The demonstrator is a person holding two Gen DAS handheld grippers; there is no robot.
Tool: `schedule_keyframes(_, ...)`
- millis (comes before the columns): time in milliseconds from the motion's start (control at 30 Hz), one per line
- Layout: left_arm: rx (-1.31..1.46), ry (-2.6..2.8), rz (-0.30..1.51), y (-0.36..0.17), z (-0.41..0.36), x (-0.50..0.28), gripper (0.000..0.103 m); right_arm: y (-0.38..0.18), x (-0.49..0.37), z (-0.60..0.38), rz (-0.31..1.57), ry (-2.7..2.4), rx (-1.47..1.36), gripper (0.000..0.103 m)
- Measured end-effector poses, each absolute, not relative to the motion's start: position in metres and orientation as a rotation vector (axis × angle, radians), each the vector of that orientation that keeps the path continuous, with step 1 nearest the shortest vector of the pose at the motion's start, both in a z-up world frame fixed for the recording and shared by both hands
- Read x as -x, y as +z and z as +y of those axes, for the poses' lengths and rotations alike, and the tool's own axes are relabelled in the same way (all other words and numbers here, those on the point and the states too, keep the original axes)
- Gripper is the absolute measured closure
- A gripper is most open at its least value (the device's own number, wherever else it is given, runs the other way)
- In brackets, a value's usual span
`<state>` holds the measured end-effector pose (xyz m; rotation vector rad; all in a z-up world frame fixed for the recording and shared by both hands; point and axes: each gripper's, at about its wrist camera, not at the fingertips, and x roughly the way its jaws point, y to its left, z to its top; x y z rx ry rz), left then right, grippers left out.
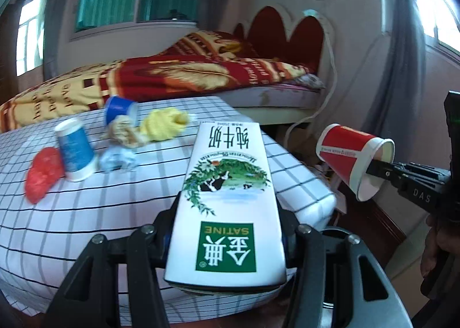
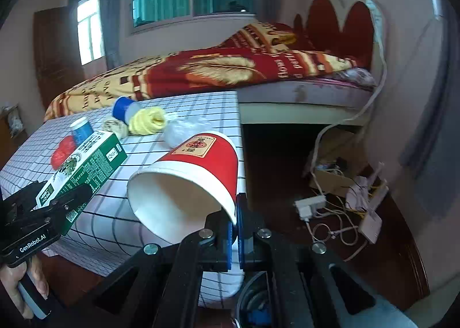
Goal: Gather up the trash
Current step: 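Carry carton and red cup over the bin and open both tools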
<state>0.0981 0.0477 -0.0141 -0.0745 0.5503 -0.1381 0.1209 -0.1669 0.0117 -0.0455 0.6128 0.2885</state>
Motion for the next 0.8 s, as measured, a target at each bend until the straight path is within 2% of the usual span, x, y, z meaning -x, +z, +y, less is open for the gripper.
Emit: schedule_keyframes(800, -0.031, -0.392, 0.615, -0.03, -0.067, -0.087, 0.049, -0.02, -0.081, -0.286, 0.683, 0.068, -0.039, 0.1)
